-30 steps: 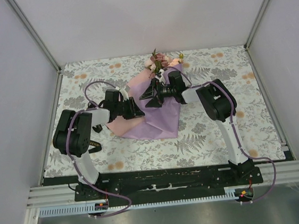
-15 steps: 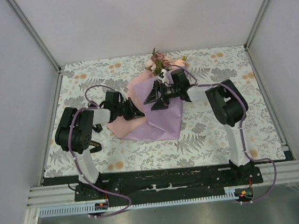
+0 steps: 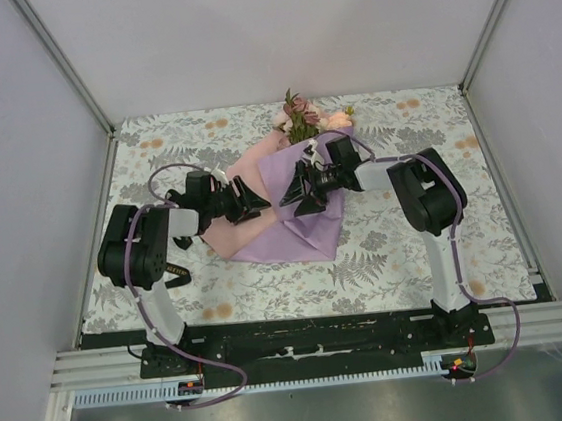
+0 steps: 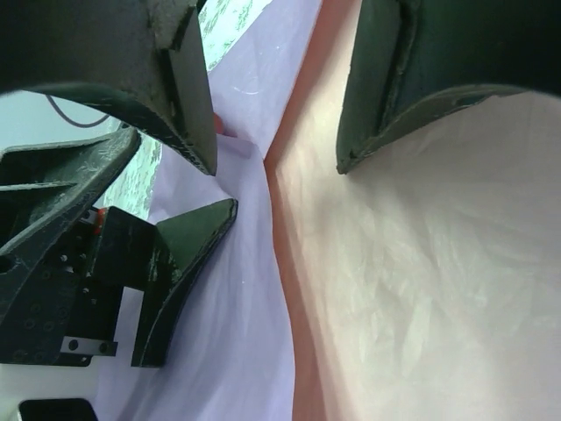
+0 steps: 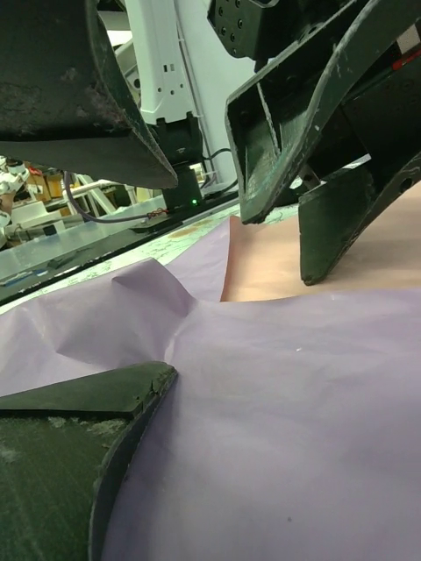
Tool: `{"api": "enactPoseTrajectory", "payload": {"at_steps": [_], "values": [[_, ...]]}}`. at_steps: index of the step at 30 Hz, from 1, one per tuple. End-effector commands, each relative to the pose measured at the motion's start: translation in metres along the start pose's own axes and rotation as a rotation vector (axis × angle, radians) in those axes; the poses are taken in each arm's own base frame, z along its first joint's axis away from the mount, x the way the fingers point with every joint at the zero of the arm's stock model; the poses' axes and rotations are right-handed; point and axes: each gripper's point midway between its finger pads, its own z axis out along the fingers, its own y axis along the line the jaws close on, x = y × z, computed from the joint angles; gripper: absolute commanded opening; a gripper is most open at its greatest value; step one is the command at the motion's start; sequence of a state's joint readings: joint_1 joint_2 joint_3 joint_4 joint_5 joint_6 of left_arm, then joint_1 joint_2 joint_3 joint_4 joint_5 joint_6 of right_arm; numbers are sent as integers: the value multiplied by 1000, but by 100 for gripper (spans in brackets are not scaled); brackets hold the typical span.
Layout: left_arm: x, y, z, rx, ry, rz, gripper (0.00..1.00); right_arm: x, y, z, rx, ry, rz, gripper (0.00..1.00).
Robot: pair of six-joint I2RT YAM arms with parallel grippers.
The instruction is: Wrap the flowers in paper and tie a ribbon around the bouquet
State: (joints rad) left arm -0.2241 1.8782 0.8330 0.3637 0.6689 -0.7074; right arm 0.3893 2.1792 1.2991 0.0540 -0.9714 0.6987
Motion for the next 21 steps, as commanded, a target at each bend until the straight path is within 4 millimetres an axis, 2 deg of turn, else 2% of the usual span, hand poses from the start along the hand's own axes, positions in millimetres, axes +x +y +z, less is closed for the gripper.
{"api": "enactPoseTrajectory", "payload": {"at_steps": [1,5,9,14,17,21], "values": [[-28,-13,3,31,-60,44,69,-14,-2,8,9,-25,-32,87],[-46,-2,15,-15,-100,55,70,-12,-3,8,2,-17,-28,87],[-65,-3,28,-1,-126,66,70,-6,-2,7,-18,-5,-29,87],[-75,-2,46,39,-117,51,69,-2,9,5,-63,3,-47,87],[-74,-10,53,87,-93,34,61,-5,14,2,-74,-1,-68,87],[-81,-22,49,101,-101,53,35,-5,23,-1,-90,2,-95,87]]}}
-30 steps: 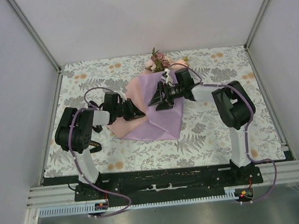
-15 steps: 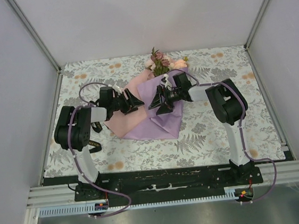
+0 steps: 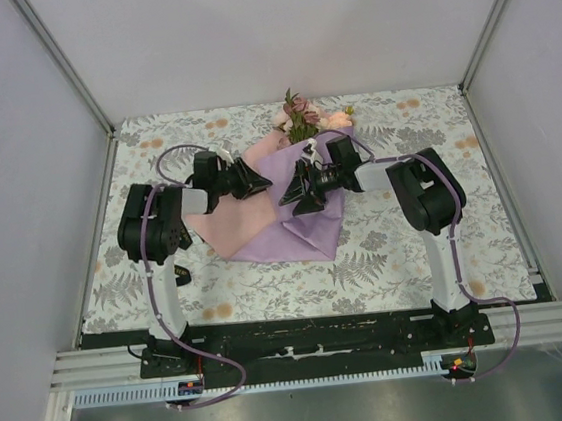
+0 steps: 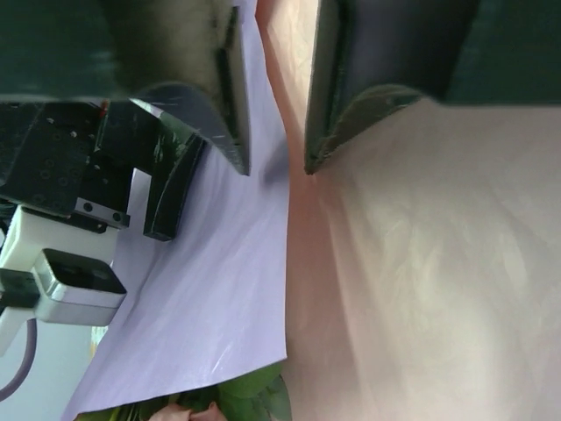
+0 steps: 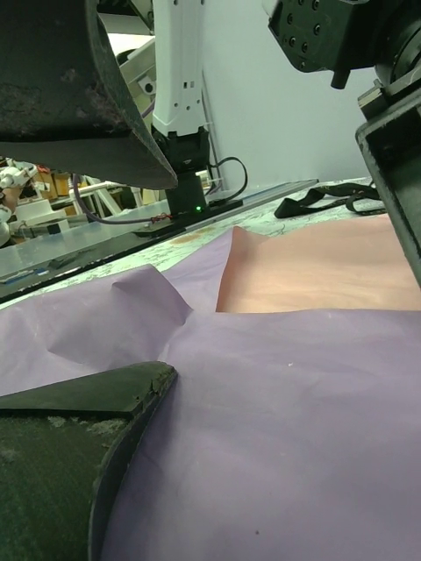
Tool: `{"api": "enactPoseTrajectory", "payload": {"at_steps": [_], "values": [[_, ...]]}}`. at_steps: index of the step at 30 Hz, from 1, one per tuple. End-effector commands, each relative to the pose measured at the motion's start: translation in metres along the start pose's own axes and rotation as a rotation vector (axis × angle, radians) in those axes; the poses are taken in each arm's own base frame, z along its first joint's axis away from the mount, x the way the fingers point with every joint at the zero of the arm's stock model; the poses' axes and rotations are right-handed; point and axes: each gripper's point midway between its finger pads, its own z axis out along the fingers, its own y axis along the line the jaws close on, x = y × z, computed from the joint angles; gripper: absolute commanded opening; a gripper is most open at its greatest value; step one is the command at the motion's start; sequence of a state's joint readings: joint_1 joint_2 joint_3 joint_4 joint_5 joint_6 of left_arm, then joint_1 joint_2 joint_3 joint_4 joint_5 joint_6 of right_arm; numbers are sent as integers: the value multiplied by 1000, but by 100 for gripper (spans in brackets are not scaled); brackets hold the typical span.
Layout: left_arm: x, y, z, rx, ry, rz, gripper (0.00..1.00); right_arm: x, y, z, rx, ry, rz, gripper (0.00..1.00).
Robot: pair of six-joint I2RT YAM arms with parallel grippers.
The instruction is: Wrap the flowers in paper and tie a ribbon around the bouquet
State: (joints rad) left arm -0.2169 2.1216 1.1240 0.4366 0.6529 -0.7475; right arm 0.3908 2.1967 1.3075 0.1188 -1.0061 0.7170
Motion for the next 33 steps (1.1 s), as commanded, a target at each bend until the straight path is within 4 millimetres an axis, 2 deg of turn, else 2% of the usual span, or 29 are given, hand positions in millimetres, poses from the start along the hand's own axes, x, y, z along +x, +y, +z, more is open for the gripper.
{"api": "enactPoseTrajectory", "payload": {"at_steps": [1,3,5,7,11,14,17,20,25,29,31,32,33], "values": [[-12,-24,-1,47,-11,25,31,-2,23,-6,-49,1,-77,86],[-14,-33,-11,47,-16,51,17,-2,32,-11,-57,-5,-99,86],[-15,-33,-21,3,-27,67,3,-1,42,-15,-64,-1,-117,86],[-16,-29,-30,-31,-45,67,2,1,53,-21,-71,0,-139,86],[-11,-4,-38,-144,-34,63,2,9,67,-32,-67,-6,-156,87],[-11,17,-39,-219,-40,53,2,20,61,-34,-46,5,-137,87],[-12,36,-39,-286,-46,59,2,31,37,-32,23,24,-91,83],[-13,50,-38,-343,-44,63,2,40,11,-27,74,42,-42,73],[-13,62,-34,-383,-29,79,2,47,-25,-18,162,58,32,40],[-17,65,-37,-409,-32,87,2,52,-47,-14,217,81,76,13],[-22,56,-39,-363,-37,87,2,51,-53,-12,238,84,94,7],[-26,41,-40,-296,-40,102,2,52,-55,-12,244,88,101,6],[-32,27,-45,-254,-48,131,15,52,-55,-12,246,88,102,4]]}}
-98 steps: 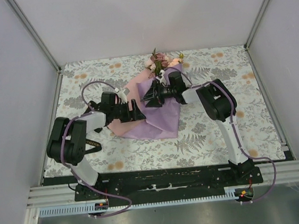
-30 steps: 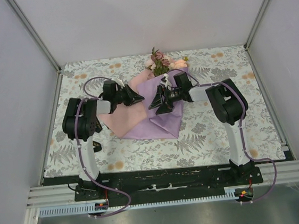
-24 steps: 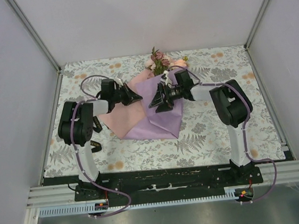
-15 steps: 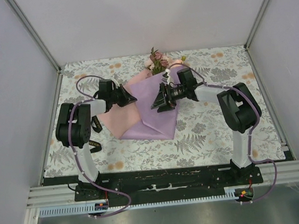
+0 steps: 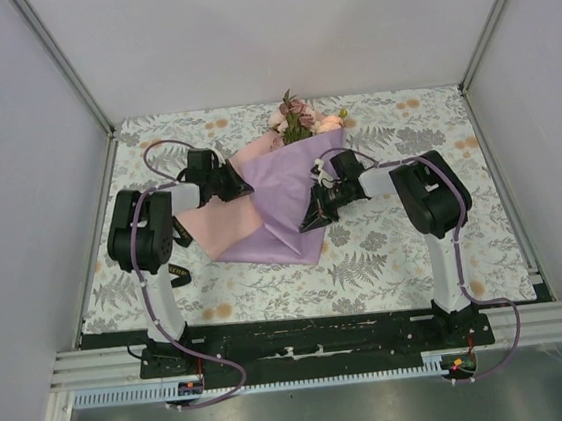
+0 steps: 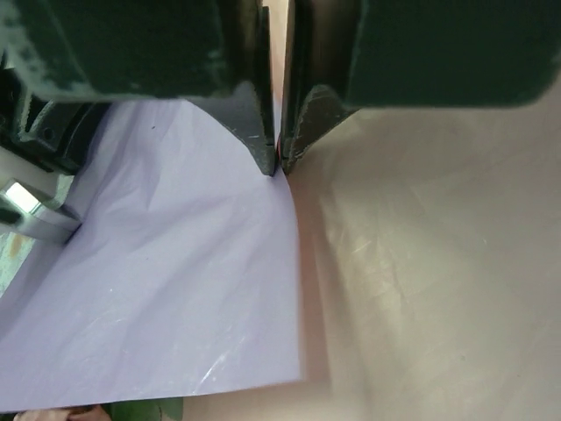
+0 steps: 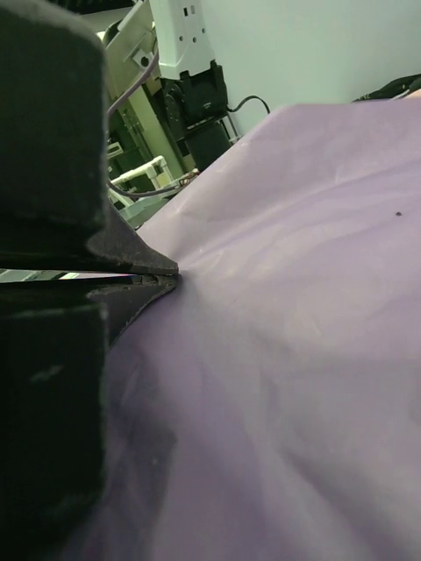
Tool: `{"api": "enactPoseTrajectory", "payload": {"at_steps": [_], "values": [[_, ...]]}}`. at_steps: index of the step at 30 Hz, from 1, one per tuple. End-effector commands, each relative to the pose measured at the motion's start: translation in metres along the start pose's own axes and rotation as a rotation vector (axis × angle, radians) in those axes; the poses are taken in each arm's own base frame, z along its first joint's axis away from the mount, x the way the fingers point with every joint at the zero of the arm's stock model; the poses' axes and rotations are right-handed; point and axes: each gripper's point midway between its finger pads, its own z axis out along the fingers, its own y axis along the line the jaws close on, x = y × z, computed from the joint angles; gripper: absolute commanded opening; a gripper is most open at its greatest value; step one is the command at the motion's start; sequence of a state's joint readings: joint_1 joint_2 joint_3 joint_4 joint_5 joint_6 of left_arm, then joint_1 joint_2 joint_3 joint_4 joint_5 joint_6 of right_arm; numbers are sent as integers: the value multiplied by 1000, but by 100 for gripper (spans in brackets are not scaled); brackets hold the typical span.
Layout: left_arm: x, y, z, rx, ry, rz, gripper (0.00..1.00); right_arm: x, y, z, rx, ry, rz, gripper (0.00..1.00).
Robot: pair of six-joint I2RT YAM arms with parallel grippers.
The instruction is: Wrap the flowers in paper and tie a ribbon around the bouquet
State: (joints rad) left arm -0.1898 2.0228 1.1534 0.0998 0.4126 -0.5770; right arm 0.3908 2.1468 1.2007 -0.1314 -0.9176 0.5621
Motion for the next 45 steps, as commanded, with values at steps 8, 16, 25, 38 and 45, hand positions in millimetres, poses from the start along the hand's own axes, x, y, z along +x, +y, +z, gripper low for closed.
{"api": "enactPoseTrajectory", "payload": {"at_steps": [8,16,25,38,45], "values": [[-13,-114,-109,410,-52,246,75,-8,-12,5,84,-1,-10,2],[102,-141,-84,482,255,120,39,-11,-9,5,80,-3,-20,3],[160,-31,-48,126,480,-19,17,-10,20,-11,31,-15,-112,25],[170,-6,-38,70,527,49,9,62,-10,-7,43,153,-43,17],[174,-5,-41,76,529,67,8,78,-41,-10,196,178,-16,20]]}}
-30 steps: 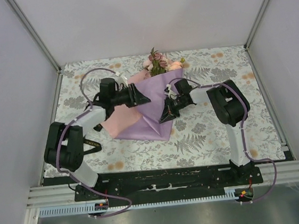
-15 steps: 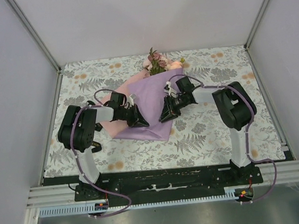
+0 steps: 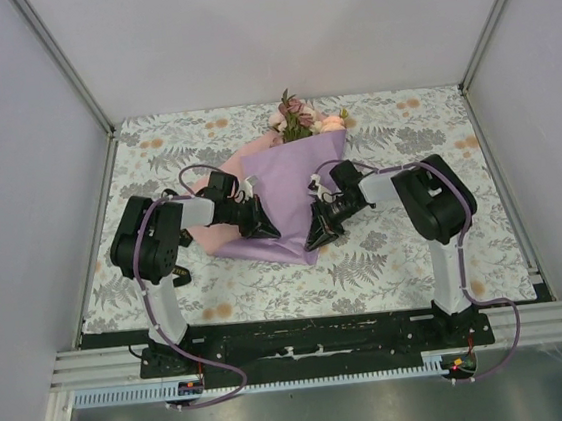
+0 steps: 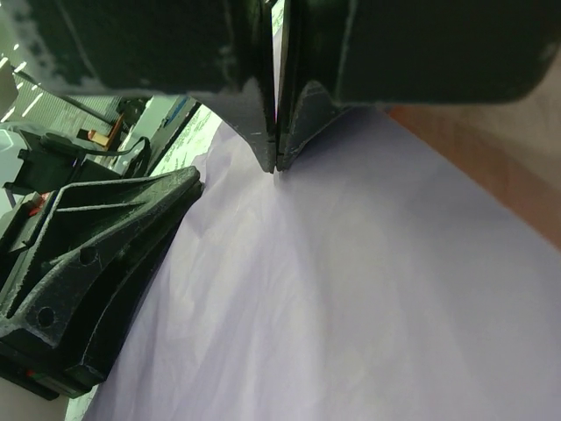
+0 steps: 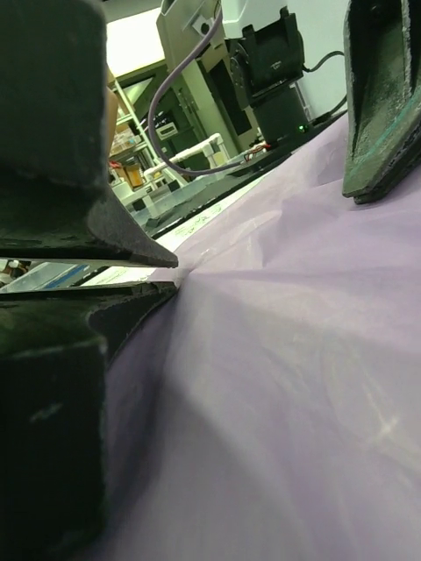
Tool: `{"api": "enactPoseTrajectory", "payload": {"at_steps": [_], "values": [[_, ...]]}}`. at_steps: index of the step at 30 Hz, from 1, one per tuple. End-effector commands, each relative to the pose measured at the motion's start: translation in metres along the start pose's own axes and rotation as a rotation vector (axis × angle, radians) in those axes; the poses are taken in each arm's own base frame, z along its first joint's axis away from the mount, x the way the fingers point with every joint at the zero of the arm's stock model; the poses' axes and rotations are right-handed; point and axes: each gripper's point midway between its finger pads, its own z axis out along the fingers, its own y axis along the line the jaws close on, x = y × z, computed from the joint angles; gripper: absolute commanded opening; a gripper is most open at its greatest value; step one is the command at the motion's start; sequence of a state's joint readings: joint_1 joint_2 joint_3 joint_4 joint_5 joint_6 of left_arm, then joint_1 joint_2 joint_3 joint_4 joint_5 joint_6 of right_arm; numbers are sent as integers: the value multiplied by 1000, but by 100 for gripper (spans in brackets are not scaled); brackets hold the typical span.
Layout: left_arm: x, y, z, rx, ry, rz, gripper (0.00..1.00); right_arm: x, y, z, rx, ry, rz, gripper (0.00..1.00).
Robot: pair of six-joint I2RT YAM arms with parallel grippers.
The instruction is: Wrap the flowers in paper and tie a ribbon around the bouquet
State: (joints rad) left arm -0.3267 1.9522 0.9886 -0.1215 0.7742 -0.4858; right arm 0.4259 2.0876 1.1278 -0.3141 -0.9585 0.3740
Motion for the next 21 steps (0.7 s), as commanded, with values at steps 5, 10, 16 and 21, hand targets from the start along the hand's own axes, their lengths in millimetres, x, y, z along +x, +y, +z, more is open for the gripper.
{"api": "enactPoseTrajectory", "payload": {"at_steps": [5,10,16,21], "values": [[27,28,10,-124,53,97,7,40,-48,-8,279,16,43,24],[33,31,13,-134,63,81,6,55,-60,-19,368,62,34,25],[34,34,13,-145,65,87,5,66,-62,-24,386,111,45,32],[30,35,15,-145,62,93,5,89,-56,-23,318,165,53,38]]}}
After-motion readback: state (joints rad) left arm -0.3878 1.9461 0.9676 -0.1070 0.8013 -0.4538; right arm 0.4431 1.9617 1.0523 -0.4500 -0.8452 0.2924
